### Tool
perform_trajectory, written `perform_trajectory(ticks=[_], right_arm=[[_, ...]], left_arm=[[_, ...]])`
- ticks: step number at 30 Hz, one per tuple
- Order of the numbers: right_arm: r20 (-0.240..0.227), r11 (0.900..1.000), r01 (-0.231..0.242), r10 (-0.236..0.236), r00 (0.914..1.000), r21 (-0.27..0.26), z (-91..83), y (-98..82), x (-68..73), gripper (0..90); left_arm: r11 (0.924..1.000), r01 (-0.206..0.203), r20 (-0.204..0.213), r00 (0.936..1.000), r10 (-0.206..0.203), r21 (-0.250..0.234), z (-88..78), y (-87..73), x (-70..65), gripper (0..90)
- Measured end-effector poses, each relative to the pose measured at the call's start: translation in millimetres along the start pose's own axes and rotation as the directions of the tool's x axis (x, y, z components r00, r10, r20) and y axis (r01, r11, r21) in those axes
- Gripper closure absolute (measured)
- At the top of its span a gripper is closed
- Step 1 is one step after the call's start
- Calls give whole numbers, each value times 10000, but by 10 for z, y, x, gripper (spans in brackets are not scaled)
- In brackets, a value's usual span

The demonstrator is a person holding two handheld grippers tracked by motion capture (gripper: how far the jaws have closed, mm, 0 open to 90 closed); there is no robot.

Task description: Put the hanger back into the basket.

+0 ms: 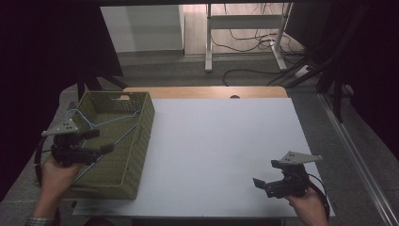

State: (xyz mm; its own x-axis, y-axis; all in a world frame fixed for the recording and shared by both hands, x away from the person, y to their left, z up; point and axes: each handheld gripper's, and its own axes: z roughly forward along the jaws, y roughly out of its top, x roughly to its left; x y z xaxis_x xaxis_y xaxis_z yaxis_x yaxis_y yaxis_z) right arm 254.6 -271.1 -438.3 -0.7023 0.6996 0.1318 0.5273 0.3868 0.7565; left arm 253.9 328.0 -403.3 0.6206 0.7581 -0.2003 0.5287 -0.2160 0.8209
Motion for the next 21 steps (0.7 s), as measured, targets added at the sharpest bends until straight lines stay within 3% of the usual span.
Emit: perform_trajectory(ticks=[3, 8, 9, 15, 21], right_arm=[[164, 9999, 13, -11, 9999, -167, -57, -37, 6, 17], [305, 9997, 20, -12, 9995, -255, -92, -112, 8, 17], [349, 9997, 65, -57, 9994, -244, -93, -130, 7, 17], [610, 9999, 132, -132, 9980, -2, -57, -223, -15, 18], [658, 9996, 240, -248, 9975, 135, -23, -239, -14, 18]], left_arm=[[9996, -220, 278, 9994, 224, -165, 72, -87, -188, 69], [9989, -377, 369, 9986, 387, -272, 163, -222, -308, 59], [9986, -519, 215, 9984, 518, 30, 224, -288, -353, 49], [9926, -1080, -83, 9940, 1087, 560, 319, -404, -496, 29], [9912, -1095, -67, 9939, 1103, 744, 354, -405, -526, 16]])
